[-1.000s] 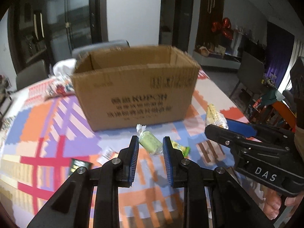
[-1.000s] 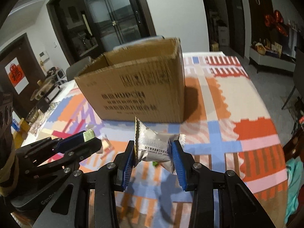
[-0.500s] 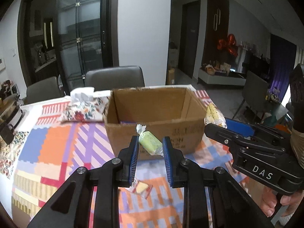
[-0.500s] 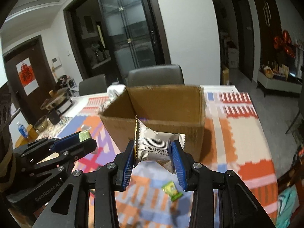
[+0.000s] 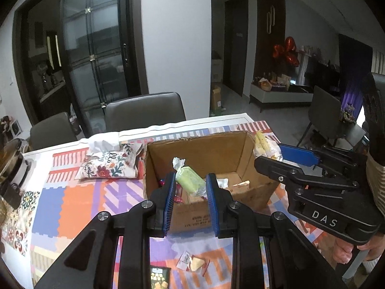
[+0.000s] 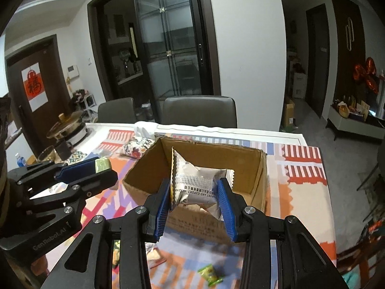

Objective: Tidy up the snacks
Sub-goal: 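Carry both snacks over the box and open both grippers to drop them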

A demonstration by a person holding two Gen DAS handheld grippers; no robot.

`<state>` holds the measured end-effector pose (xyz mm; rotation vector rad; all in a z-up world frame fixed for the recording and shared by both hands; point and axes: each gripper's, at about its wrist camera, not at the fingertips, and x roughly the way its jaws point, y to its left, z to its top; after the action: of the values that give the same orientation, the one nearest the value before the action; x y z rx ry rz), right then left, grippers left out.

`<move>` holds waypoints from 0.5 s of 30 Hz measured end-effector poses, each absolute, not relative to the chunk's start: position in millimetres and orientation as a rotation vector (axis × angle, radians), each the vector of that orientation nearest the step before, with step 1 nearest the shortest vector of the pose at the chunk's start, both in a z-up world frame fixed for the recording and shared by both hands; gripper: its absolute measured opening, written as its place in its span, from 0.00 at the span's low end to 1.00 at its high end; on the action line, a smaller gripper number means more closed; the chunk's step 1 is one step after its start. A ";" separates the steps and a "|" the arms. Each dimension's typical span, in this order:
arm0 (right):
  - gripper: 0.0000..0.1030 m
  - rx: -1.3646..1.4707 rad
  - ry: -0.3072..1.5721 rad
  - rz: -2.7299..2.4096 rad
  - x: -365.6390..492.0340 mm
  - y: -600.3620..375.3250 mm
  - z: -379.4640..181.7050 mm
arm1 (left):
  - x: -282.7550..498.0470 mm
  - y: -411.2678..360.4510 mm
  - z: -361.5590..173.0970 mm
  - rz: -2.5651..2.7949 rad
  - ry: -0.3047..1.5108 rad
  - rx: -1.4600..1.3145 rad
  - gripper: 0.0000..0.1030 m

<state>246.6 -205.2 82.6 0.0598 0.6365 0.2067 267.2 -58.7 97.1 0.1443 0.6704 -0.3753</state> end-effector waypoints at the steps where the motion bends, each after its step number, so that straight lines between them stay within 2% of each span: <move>1: 0.39 0.053 0.643 0.209 250.5 -204.3 82.7 | 272.1 -59.1 97.2 -0.376 0.677 0.142 0.25; 9: 0.39 -0.014 0.683 0.166 284.5 -200.5 80.8 | 313.5 -65.0 94.2 -0.325 0.705 0.155 0.26; 11: 0.40 -0.015 0.703 0.165 291.7 -201.3 76.6 | 321.8 -66.7 90.8 -0.281 0.717 0.159 0.31; 12: 0.42 -0.015 0.716 0.156 293.9 -203.1 73.8 | 322.9 -65.5 89.5 -0.257 0.721 0.163 0.41; 14: 0.60 -0.007 0.730 0.123 294.6 -205.6 70.2 | 319.1 -60.7 89.0 -0.234 0.706 0.156 0.50; 15: 0.64 -0.007 0.724 0.116 292.4 -207.6 69.0 | 316.6 -57.7 88.7 -0.232 0.706 0.154 0.55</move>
<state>292.4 -207.6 69.0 -0.0067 0.7244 0.1161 316.6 -57.7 88.7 0.1542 0.7057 -0.2318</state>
